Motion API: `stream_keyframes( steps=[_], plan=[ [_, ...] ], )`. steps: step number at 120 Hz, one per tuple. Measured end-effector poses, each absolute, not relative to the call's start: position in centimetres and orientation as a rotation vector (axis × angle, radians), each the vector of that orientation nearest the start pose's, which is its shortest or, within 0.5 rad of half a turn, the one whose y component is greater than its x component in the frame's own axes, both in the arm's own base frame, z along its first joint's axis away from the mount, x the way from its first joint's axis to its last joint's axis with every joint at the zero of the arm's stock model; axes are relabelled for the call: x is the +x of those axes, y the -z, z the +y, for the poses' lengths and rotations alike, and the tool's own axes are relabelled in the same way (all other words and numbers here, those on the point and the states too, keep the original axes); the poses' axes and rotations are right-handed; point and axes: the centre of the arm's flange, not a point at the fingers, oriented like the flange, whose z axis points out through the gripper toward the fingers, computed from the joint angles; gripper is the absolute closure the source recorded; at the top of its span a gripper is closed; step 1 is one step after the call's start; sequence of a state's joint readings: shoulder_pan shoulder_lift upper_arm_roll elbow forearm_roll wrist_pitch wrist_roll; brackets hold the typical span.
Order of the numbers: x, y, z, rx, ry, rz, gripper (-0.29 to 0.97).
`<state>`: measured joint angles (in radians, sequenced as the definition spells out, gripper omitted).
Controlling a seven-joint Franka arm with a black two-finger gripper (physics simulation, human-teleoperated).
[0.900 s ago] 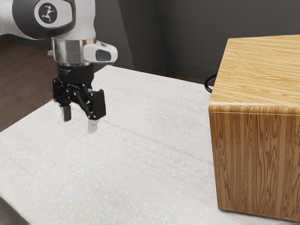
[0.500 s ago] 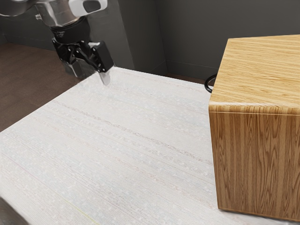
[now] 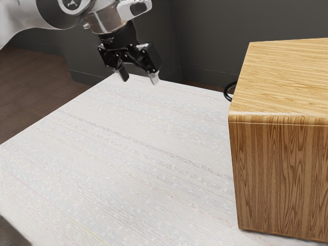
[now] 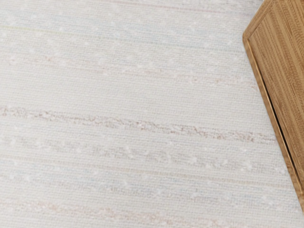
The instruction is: Pull the drawer handle with one arm to open the drawer
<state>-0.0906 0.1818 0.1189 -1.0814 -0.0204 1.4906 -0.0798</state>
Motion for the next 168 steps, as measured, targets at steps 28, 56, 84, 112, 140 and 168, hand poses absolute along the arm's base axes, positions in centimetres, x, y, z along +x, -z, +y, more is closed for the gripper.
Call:
stream_keyframes(
  steps=[28,56,84,112,140,168],
  plan=[
    [61.1,-72.9,-0.9,-3.236,0.454,-0.206,0.00],
    [64.0,-70.9,-2.5,-3.310,0.498,-0.275,0.00],
    [66.0,-69.6,-4.0,-3.379,0.539,-0.324,0.03],
    [66.9,-68.5,-6.1,-3.418,0.533,-0.328,0.15],
    [67.1,-68.5,-7.2,-3.427,0.556,-0.337,0.20],
    [67.5,-67.5,-8.6,-3.434,0.537,-0.335,0.22]
  ],
)
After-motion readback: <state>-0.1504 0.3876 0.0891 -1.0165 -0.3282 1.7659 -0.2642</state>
